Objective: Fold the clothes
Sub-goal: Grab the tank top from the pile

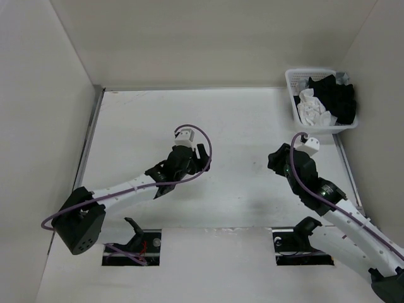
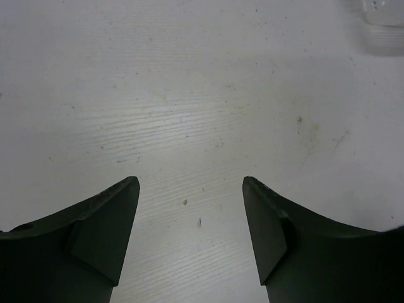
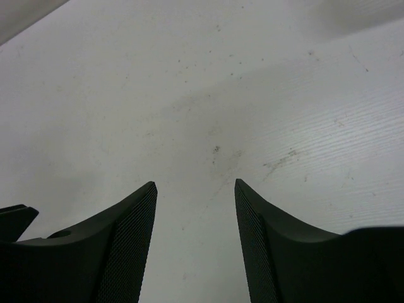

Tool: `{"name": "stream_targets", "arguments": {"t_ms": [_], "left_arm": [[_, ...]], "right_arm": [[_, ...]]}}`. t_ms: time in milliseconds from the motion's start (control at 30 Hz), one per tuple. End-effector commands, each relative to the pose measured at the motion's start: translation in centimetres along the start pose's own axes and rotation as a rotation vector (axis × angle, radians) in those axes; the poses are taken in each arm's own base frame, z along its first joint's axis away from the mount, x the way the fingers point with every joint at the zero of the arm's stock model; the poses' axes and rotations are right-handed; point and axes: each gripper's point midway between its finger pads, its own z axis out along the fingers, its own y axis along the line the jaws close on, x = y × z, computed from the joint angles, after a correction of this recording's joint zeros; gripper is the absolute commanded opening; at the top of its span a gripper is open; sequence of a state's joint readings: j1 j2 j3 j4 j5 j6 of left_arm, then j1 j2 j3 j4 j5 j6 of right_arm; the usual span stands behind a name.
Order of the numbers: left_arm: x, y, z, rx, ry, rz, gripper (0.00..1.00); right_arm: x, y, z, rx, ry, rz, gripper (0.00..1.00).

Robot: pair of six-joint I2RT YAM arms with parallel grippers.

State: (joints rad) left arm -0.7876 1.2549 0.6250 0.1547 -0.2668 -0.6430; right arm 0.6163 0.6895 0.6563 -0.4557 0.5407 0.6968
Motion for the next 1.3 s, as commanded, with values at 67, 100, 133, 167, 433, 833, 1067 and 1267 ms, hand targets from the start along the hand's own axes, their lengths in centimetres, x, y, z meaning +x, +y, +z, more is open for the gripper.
{"name": "stream_targets", "arguments": {"t_ms": [67,100,133,167,433,833,1067,1267], "left_arm": [[-2.8,-2.8,0.7,0.094,-0.082,-0.029,0.66],[-2.6,-2.7,0.9,0.095,-0.084,-0.029,0.65],[-2.4,-2.6,0.9,0.099,-0.086,-0.028,0.64],[-2.3,-2.6,0.9,0.106,-0.094,-0.024,0.60],[-2.0,-2.7,-0.3,0.172,-0.160,0.000,0.04],[-1.7,-1.7,-0.3,0.171,-0.175,-0.032,0.54],[-1.2,-1.3,0.4,0.157,-0.164,-0.042,0.55],[-0.6,-1.4,1.0,0.161,-0.144,-0.043,0.55]], "right_arm": [[-3.1,2.7,0.1,-0.082,-0.085,0.000,0.48],[-3.4,2.9,0.2,-0.088,-0.091,0.001,0.44],[-3.6,3.1,0.3,-0.093,-0.093,-0.001,0.41],[-3.9,3.5,0.5,-0.104,-0.096,-0.005,0.31],[-12.6,2.5,5.2,0.050,-0.211,0.008,0.00],[-25.1,-12.2,18.1,0.470,-0.331,0.081,0.44],[-21.3,-15.5,25.4,0.427,-0.124,0.058,0.53],[-19.8,-15.0,29.7,0.348,-0.071,0.060,0.57]]}}
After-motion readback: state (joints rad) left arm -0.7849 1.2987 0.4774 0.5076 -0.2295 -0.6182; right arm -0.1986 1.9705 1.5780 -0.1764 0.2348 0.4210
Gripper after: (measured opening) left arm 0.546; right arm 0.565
